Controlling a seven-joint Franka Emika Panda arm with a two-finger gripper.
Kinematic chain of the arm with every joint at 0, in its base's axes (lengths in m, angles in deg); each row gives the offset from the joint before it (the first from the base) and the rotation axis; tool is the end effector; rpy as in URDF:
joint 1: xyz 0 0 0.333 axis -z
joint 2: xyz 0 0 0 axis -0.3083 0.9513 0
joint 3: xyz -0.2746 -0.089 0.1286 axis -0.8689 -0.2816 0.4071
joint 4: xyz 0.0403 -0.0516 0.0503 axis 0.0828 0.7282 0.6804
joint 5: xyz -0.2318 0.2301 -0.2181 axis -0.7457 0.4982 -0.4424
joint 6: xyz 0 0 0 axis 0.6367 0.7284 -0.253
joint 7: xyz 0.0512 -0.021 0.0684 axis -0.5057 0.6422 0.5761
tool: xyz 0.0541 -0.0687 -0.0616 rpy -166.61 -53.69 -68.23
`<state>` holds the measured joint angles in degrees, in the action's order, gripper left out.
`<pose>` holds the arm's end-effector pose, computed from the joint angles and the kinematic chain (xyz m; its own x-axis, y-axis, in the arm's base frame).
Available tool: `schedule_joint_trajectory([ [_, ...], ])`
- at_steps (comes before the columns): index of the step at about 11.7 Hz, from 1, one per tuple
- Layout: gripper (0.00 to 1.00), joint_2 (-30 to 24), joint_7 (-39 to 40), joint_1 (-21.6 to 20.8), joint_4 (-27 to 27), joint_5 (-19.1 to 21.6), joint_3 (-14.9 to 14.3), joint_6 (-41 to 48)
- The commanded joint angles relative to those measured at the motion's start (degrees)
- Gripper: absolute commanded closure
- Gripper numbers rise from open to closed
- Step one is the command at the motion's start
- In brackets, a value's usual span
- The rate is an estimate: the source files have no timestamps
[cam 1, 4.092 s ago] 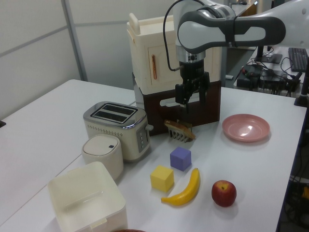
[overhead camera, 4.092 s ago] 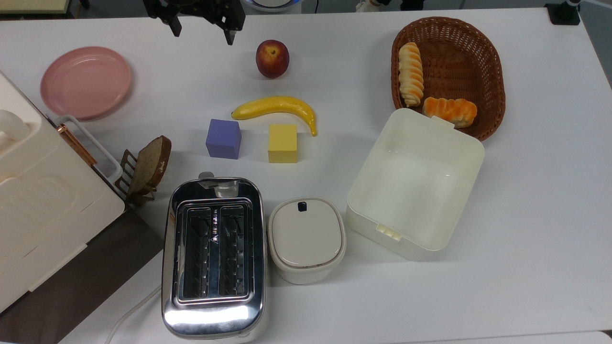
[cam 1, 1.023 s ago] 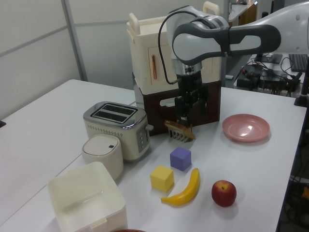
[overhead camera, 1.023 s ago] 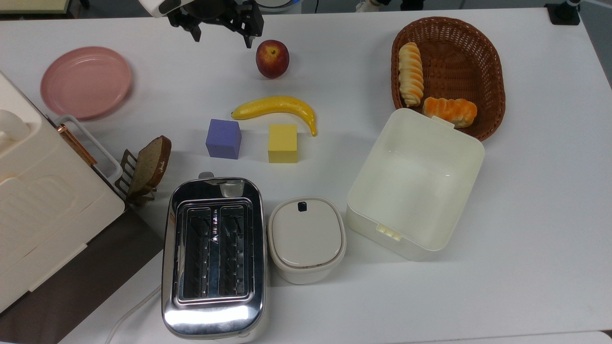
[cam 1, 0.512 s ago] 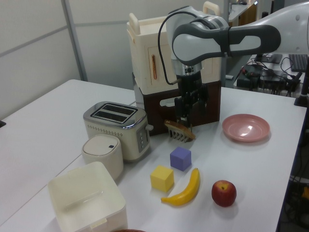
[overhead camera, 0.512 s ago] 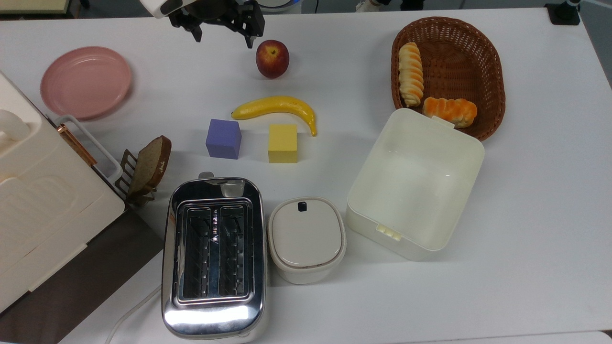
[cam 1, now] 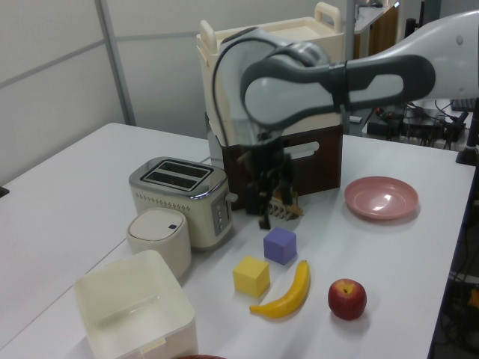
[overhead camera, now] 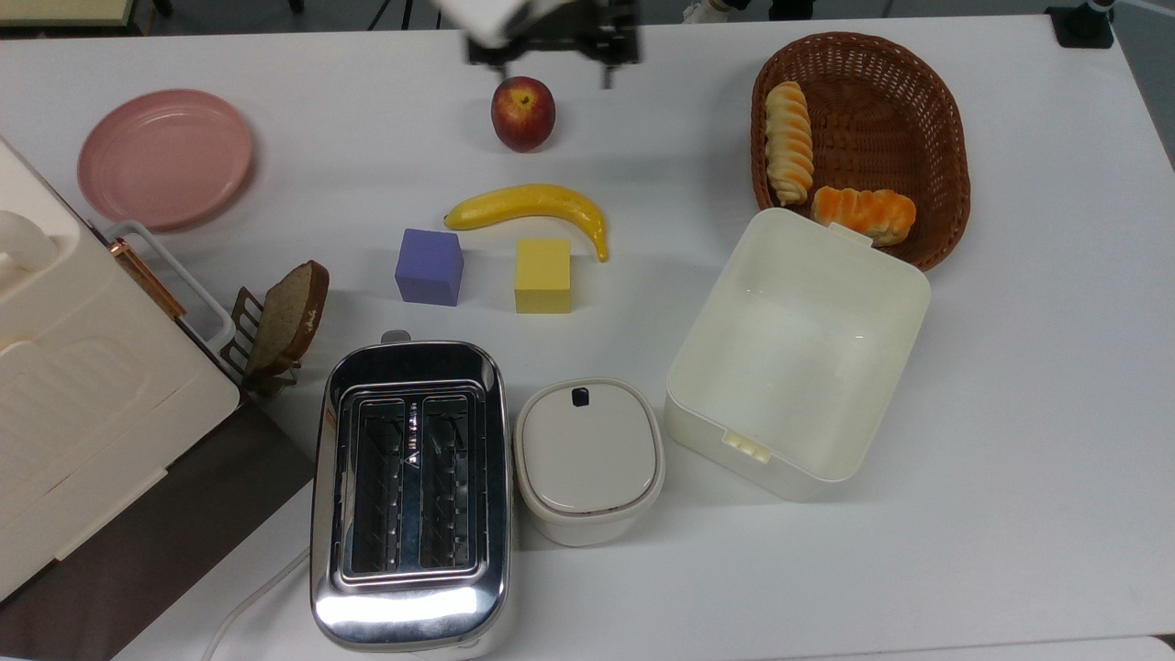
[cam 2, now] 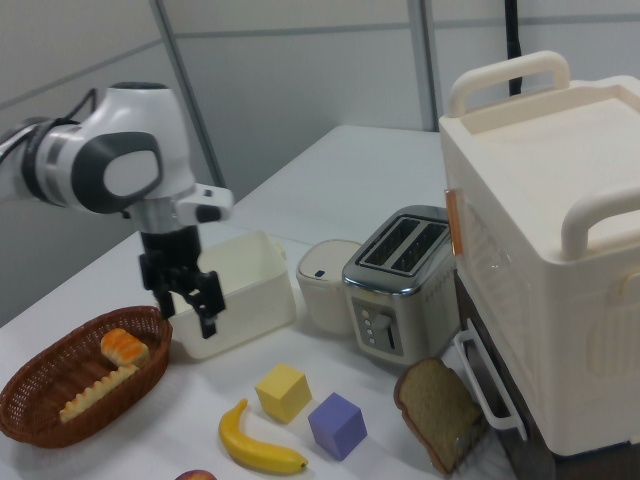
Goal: Put the bread on the table
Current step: 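Move the gripper over the wicker basket toward the bread roll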
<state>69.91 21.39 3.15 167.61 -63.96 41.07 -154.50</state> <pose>0.5590 0.0809 0.5324 0.9847 0.0214 -0.1731 0.0212 -0.9998 -0.0031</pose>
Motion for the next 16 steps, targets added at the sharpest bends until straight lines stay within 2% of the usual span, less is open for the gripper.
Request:
schedule_joint_trajectory([
  [1,0.00,-0.1,-4.5,-8.8,1.6,0.2,-0.6,-1.5],
  [3,0.00,3.3,-9.3,-14.3,1.9,-0.4,-0.6,-2.8],
  [5,0.00,8.9,-16.7,-20.5,1.8,-3.6,-0.6,-5.7],
  [7,0.00,10.7,-20.3,-23.9,1.9,-5.1,-0.6,-6.1],
  [12,0.00,14.1,-24.8,-29.1,2.1,-5.6,-0.6,-7.3],
  [16,0.00,17.0,-31.0,-32.9,2.0,-7.5,-0.6,-8.5],
])
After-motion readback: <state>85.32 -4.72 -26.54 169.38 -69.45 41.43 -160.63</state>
